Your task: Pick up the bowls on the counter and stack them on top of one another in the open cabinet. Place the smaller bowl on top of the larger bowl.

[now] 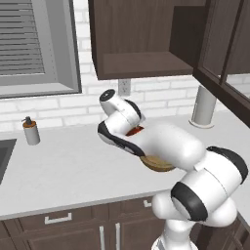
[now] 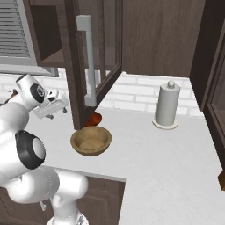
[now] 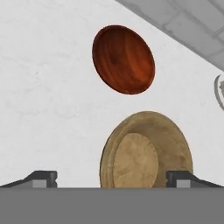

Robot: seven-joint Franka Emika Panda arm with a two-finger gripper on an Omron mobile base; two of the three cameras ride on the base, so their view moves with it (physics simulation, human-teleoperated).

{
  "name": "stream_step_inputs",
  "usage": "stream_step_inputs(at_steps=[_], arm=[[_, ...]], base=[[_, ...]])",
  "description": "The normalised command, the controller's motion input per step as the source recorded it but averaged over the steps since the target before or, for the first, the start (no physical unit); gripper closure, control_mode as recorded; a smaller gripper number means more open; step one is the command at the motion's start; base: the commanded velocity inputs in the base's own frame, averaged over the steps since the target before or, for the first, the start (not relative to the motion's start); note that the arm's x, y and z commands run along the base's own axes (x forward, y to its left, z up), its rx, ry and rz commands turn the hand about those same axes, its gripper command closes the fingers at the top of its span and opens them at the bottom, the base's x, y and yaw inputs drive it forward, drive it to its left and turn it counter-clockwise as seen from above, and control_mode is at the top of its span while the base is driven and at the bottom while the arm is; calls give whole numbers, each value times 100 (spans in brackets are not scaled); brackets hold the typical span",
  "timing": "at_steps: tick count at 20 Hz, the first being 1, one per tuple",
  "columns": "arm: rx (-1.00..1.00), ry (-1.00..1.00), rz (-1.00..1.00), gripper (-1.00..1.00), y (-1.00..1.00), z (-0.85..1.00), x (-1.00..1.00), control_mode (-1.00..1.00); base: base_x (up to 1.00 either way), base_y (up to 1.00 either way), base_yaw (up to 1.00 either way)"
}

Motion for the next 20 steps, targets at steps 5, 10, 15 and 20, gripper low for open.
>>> stream_step_inputs(at_steps=[5, 10, 15, 20], arm=[[-2, 0, 0, -100, -5, -44, 42, -100], [-6, 0, 0, -100, -4, -46, 44, -100], [-1, 6, 0, -100, -7, -15, 21, -100], [0, 2, 0, -100, -12, -21, 22, -100]], base=[[0, 0, 0], [0, 0, 0], [0, 0, 0], [0, 0, 0]])
